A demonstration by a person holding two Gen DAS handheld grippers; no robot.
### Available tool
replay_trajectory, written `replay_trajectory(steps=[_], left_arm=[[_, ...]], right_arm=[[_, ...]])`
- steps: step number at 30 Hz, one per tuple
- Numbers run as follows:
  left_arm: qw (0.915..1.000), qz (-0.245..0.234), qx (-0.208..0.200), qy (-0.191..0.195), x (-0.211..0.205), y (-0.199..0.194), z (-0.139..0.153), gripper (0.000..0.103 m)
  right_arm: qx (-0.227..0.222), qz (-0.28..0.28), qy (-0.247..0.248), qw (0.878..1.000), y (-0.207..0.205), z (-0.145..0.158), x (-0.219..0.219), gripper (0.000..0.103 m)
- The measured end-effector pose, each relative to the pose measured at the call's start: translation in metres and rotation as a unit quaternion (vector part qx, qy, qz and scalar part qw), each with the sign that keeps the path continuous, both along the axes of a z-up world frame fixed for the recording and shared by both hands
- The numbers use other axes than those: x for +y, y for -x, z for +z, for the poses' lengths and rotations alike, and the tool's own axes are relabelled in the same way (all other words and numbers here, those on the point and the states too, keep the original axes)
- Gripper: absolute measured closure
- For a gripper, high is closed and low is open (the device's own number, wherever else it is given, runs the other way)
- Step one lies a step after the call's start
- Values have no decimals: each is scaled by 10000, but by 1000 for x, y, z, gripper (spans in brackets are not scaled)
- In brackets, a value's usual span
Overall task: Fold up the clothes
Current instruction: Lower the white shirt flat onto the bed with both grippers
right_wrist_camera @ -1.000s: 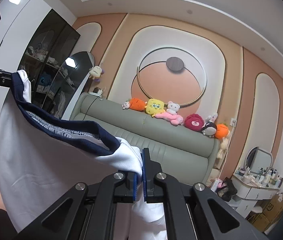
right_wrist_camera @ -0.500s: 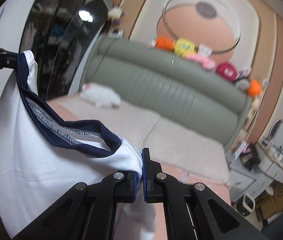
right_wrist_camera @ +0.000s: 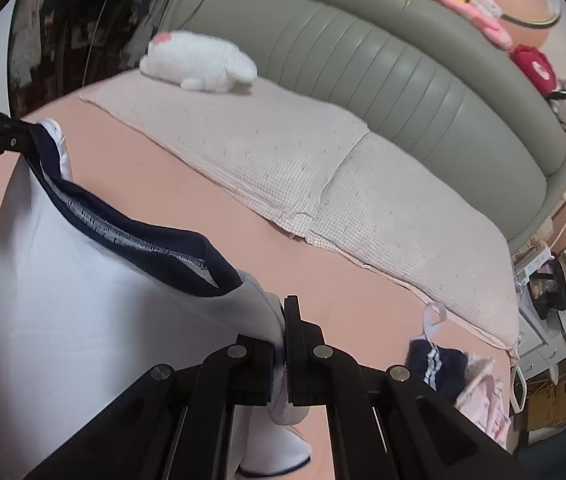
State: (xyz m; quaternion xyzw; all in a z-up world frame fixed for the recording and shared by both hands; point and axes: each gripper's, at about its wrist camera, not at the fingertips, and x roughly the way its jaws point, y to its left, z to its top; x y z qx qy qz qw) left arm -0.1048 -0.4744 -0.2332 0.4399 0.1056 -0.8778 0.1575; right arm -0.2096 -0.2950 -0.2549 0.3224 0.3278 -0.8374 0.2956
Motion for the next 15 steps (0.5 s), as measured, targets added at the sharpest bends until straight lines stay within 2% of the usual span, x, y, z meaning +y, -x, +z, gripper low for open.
replay_trajectory(steps=[3, 8, 10, 12, 13, 14, 15], left_arm=[[9998, -26, -180, 23, -17, 29, -26, 95], [9961, 179, -785, -371, -51, 72, -79, 93], [9928, 301, -1022, -541, -58, 76, -98, 93], [9913, 396, -1145, -506, -62, 77, -104, 85], [9911, 428, -1167, -482, -64, 75, -104, 81], [9908, 461, -1189, -458, -65, 74, -105, 76], [9905, 493, -1211, -434, -67, 73, -105, 73]], right_arm=[[-179, 2, -173, 9997, 30, -28, -23, 102], [-814, -178, -323, 9960, 77, -73, -44, 101], [-1059, -316, -273, 9935, 90, -86, -45, 90], [-1131, -475, -214, 9922, 98, -92, -41, 61], [-1202, -512, -129, 9913, 102, -93, -38, 52], [-1330, -535, 7, 9897, 105, -92, -33, 37], [-1466, -544, 213, 9875, 108, -88, -27, 36]])
